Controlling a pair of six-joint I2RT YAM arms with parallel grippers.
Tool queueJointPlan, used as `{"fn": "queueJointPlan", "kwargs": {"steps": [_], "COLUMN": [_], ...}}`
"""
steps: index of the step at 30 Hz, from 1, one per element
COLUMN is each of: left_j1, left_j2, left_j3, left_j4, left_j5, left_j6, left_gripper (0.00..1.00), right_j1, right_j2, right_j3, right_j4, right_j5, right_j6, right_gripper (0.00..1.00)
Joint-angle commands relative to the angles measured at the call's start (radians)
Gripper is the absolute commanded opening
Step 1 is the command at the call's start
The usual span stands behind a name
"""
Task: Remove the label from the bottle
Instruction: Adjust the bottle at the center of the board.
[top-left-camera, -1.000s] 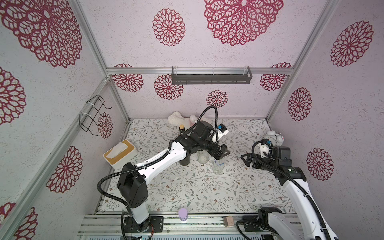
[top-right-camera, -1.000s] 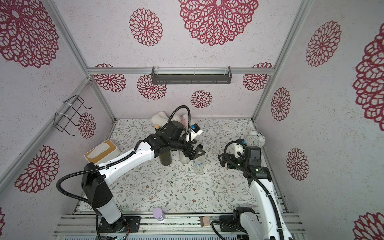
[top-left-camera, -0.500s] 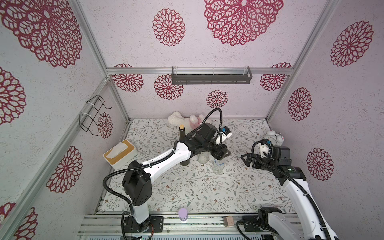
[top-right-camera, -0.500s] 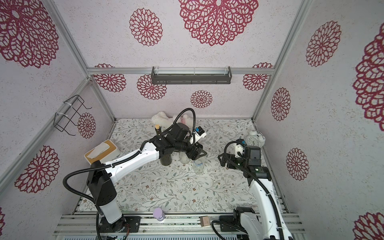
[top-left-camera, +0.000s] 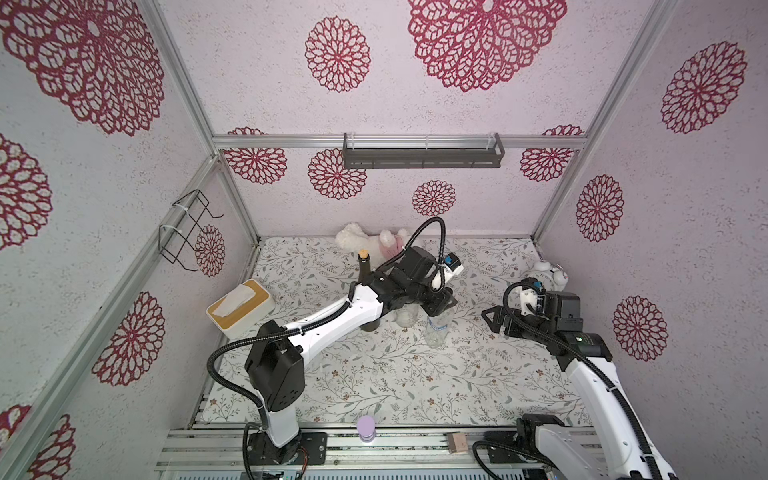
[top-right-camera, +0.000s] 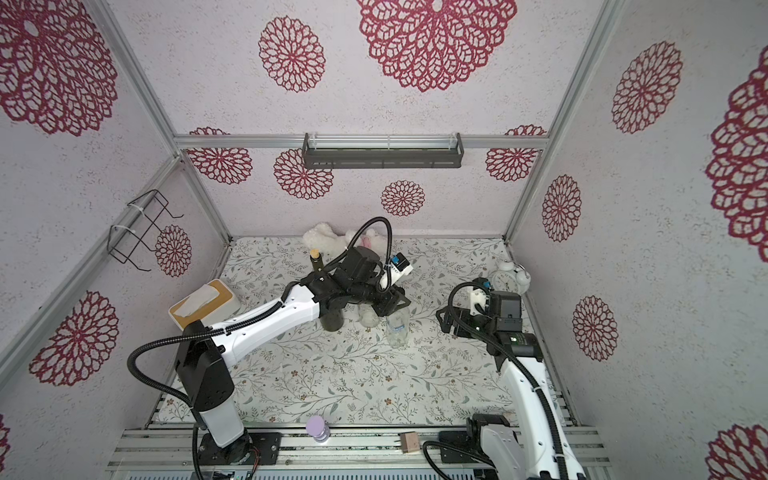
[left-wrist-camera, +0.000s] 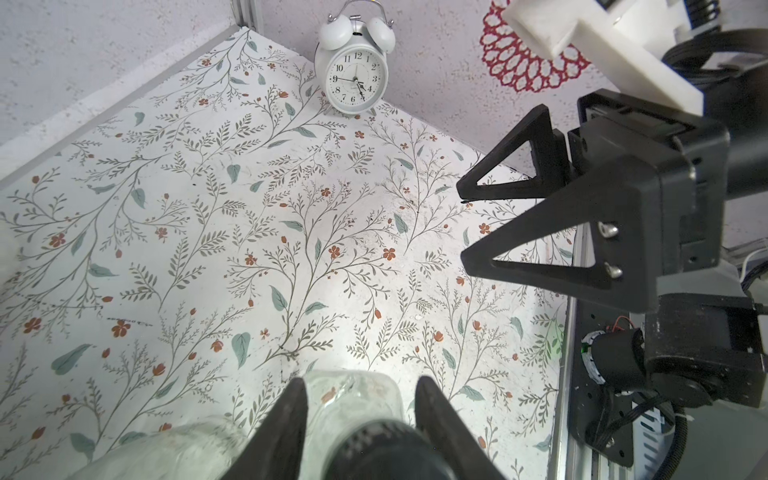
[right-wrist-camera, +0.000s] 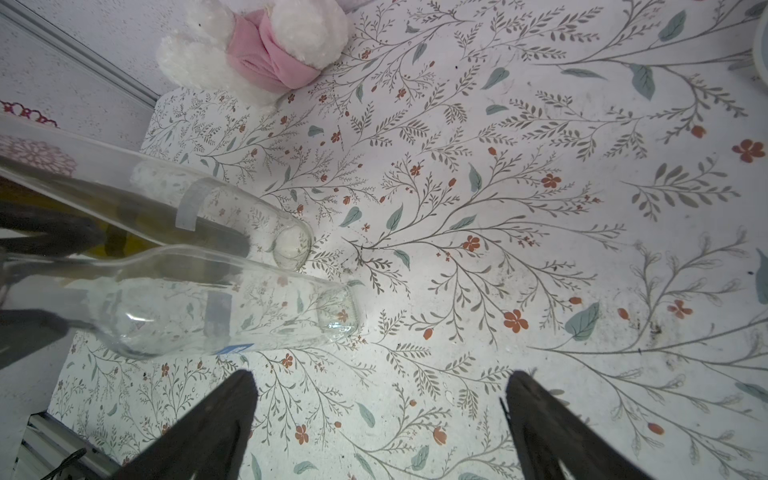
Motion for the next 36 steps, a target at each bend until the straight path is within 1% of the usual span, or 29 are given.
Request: {"fn": "queueJointPlan", "kwargs": {"steps": [1,3,6,10,13,17,21,23,27,30,33,36], "left_j1": [-0.008,-0.007,-0.012,-0.031,-0.061,-0.117,-0.152,-0.176,-0.221,-0.227,-0.228,-0.227], "left_j2": [-0.013,-0.021,-0.033,-0.061,-0.072,-0.082,-0.076,-0.063,-0.011,0.026,0.042,0.063], "left_j3": [-0.006,-0.006,-0.005,-0.002,0.019,0.040,0.062,0.076,0.159,0.213,0.230,0.257], "left_j4": [0.043,0.045,0.044,0.047,0.031,0.030,0.027,0.021,-0.053,-0.108,-0.125,-0.153], "left_j5": [-0.018,-0.030,-0.049,-0.131,-0.242,-0.442,-0.620,-0.715,-0.858,-0.888,-0.881,-0.869], "left_j6": [0.013,0.009,0.000,-0.010,-0.018,-0.064,-0.185,-0.221,-0.312,-0.408,-0.469,-0.504], "left_gripper": [0.41,0.37,0.35,0.28,0.22,0.15,0.15,0.15,0.14,0.14,0.14,0.15], "right_j1": [-0.004,-0.004,-0.004,-0.004,-0.005,-0.004,-0.004,-0.004,-0.004,-0.004,-0.004,-0.004], "right_j2": [-0.018,-0.019,-0.018,-0.020,-0.020,-0.020,-0.022,-0.023,-0.023,-0.021,-0.021,-0.023], "right_j3": [-0.008,-0.006,-0.003,0.006,0.008,0.013,0.011,0.008,0.008,0.011,0.012,0.016], "right_j4": [0.010,0.010,0.010,0.008,0.008,0.009,0.015,0.018,0.022,0.023,0.025,0.022], "right_j5": [0.013,0.014,0.014,0.019,0.020,0.020,0.015,0.014,0.009,0.006,0.005,0.004], "right_j6": [-0.018,-0.018,-0.017,-0.014,-0.014,-0.014,-0.012,-0.008,-0.005,-0.005,-0.005,-0.007], "right_gripper": [0.96,0.96,0.96,0.96,0.96,0.96,0.96,0.95,0.95,0.95,0.95,0.95]}}
